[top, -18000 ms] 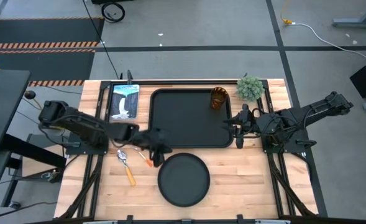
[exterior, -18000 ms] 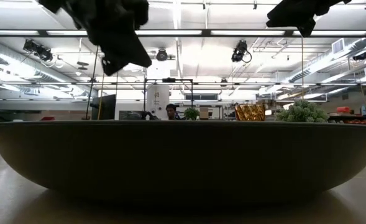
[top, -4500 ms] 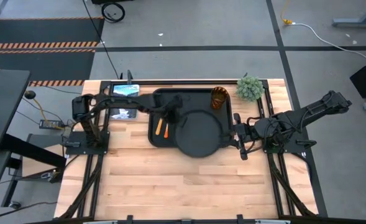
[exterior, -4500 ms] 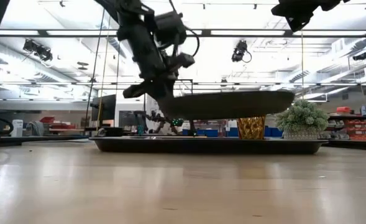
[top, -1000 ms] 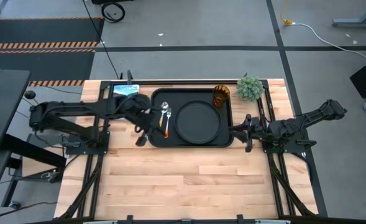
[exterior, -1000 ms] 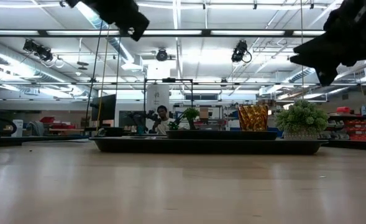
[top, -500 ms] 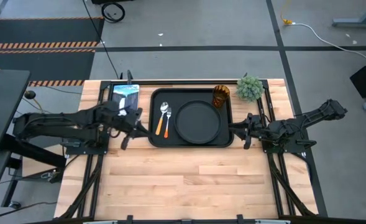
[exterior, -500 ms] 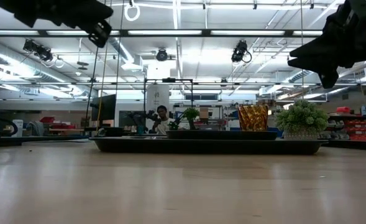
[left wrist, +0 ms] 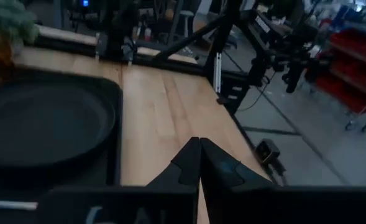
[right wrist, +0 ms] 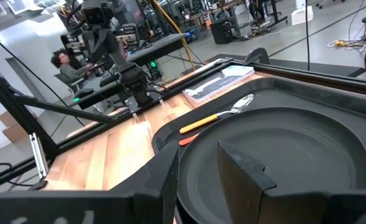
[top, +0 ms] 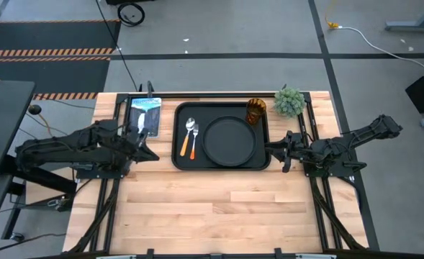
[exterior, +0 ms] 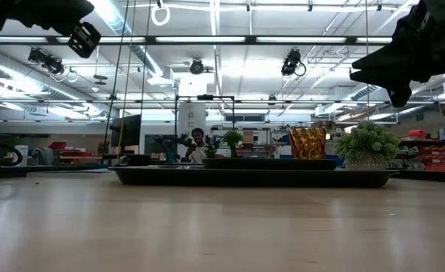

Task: Pick and place plate/cup/fork/spoon on tray
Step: Return to Home Position

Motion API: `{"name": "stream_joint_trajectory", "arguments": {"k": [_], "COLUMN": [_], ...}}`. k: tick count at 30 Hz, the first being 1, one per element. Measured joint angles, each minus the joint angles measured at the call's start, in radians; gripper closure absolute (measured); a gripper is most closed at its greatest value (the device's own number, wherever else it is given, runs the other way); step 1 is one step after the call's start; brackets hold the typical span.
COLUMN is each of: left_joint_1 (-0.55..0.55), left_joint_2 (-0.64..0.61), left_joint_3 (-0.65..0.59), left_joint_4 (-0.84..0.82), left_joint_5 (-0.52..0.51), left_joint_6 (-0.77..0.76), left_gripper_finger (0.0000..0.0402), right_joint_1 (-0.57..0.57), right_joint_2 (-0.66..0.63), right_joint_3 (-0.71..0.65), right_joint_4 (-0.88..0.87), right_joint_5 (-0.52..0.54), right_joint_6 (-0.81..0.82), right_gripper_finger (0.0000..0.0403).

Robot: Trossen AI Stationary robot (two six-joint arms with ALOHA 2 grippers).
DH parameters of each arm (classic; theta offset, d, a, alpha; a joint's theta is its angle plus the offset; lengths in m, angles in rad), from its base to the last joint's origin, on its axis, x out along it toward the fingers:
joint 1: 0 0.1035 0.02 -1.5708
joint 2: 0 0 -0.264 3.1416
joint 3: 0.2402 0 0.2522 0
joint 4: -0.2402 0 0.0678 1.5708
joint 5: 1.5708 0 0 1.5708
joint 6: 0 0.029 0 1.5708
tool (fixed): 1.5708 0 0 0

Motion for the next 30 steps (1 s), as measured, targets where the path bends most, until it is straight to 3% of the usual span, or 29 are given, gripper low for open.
{"name": "stream_joint_trajectory", "arguments": {"k": [6,13,18,25,30], "left_joint_1": [-0.006,-0.042,-0.070,-0.091,-0.119], "left_joint_2": [0.025,0.033,-0.058,-0.195,-0.276], "left_joint_3": [0.002,0.002,0.002,0.002,-0.061], "left_joint_4": [-0.016,-0.079,-0.152,-0.158,-0.149], "left_joint_5": [0.005,0.062,0.066,0.072,0.073], "left_joint_6": [0.262,0.296,0.371,0.275,0.316], "left_gripper_finger": [0.0388,0.0388,0.0389,0.0385,0.0385], "right_joint_1": [0.000,0.000,0.000,0.000,0.000], "right_joint_2": [0.000,0.000,0.000,0.000,0.000], "right_joint_3": [0.000,0.000,0.000,0.000,0.000], "right_joint_4": [0.000,0.002,0.015,0.015,0.018], "right_joint_5": [0.000,-0.001,-0.001,-0.001,-0.001], "right_joint_6": [0.000,0.000,0.000,0.000,0.000], "right_gripper_finger": [0.0287,0.0287,0.0287,0.0287,0.0287]}}
